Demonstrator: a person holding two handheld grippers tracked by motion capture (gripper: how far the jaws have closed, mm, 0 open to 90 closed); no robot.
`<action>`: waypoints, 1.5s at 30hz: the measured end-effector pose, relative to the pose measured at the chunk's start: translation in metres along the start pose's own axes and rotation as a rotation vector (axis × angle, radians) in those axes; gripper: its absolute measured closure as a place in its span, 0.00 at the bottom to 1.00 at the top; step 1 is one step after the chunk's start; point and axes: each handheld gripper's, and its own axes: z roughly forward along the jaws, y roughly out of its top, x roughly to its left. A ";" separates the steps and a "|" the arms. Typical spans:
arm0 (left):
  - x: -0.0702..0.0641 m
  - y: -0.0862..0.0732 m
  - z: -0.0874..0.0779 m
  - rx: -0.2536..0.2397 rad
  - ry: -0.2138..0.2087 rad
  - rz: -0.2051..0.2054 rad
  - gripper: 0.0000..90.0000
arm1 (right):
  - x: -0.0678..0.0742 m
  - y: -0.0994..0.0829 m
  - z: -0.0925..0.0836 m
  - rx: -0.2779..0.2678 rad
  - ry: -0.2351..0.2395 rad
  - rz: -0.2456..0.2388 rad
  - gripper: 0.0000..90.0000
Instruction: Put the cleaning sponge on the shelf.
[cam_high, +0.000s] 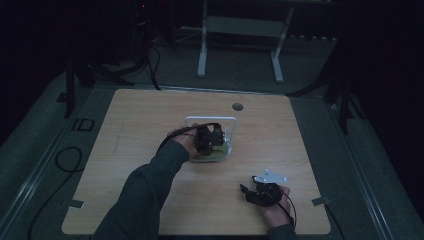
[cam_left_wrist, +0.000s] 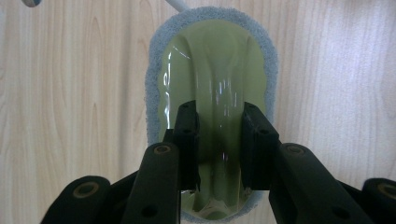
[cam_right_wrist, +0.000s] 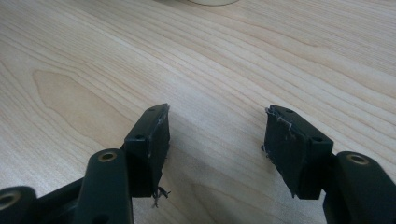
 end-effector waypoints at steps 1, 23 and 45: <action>0.000 0.000 0.000 -0.002 0.007 0.003 0.80 | 0.000 0.000 0.000 0.000 0.000 0.000 0.44; 0.003 0.002 0.011 0.005 0.067 0.059 0.80 | 0.000 0.000 0.000 0.000 0.000 -0.002 0.44; 0.006 0.002 0.025 0.043 0.068 0.059 0.79 | 0.000 0.000 0.000 0.001 0.000 -0.001 0.44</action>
